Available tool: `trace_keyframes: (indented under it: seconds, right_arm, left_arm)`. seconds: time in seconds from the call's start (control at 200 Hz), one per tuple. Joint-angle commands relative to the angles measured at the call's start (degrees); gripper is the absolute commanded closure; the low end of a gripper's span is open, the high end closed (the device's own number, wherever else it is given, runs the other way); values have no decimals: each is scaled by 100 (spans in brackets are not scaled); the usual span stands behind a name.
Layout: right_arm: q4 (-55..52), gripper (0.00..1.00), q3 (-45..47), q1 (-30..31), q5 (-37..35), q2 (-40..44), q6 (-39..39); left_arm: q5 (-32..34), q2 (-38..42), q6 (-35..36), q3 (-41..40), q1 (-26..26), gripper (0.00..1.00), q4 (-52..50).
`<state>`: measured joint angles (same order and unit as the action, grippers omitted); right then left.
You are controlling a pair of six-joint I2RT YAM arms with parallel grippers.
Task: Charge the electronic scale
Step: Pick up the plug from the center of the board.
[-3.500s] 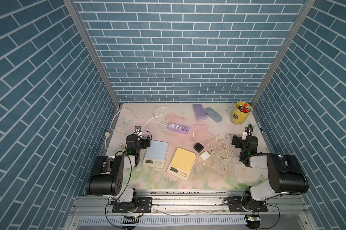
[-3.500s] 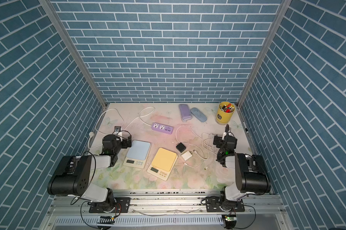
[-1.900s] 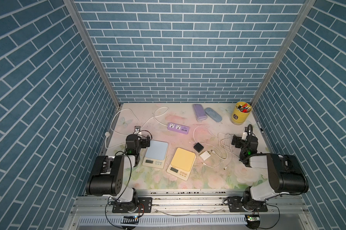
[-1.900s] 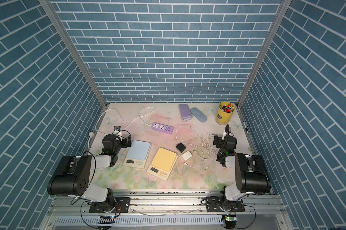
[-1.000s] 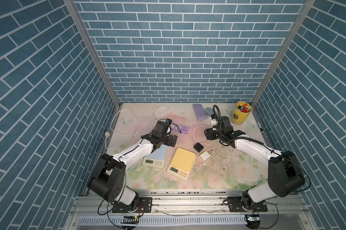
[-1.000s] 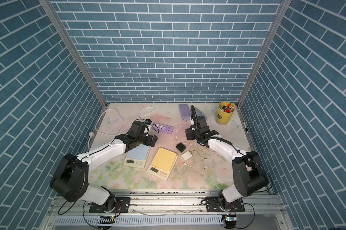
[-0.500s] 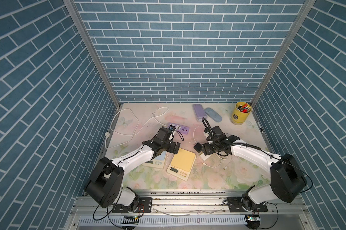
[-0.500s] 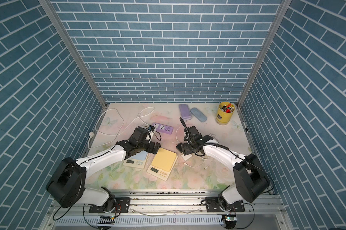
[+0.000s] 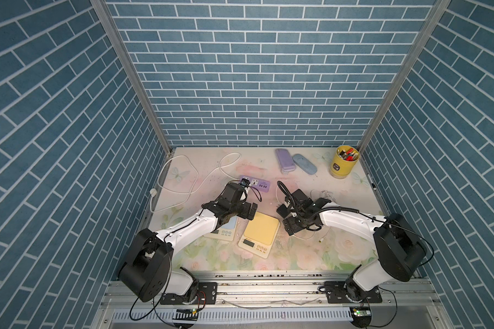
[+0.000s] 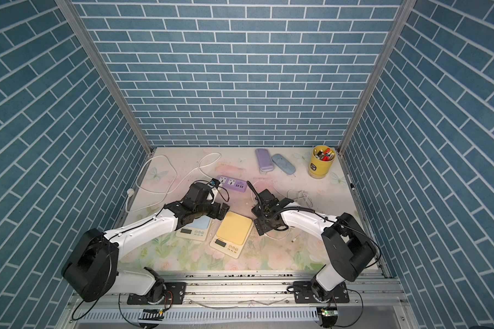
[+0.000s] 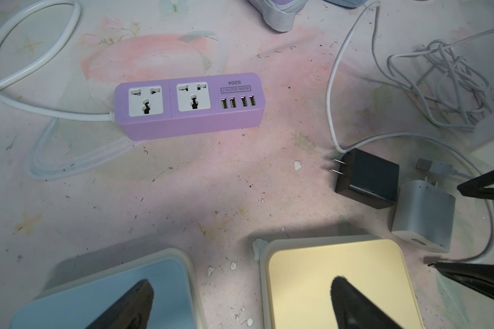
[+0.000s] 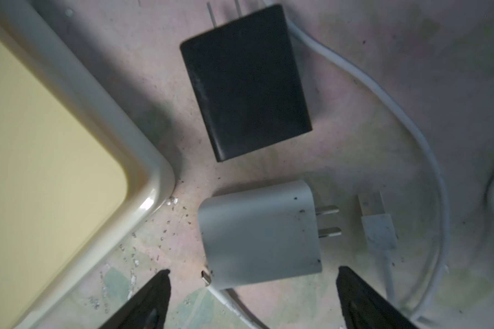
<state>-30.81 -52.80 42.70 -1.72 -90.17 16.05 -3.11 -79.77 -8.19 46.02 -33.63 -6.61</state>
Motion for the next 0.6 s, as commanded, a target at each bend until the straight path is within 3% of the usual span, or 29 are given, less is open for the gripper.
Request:
trace_keyframes:
  seconds: [0.0, 0.335, 0.595]
  right_arm:
    - [-94, 12, -161, 19, -80, -198, -59]
    - [189, 31, -156, 19, -64, -408, -118]
    - [282, 51, -169, 9, 63, -332, -131]
  left_arm:
    - [30, 127, -11, -124, -43, 0, -74]
    - [-118, 284, 239, -205, -66, 0, 61]
    - [-290, 618, 628, -585, -90, 0, 816]
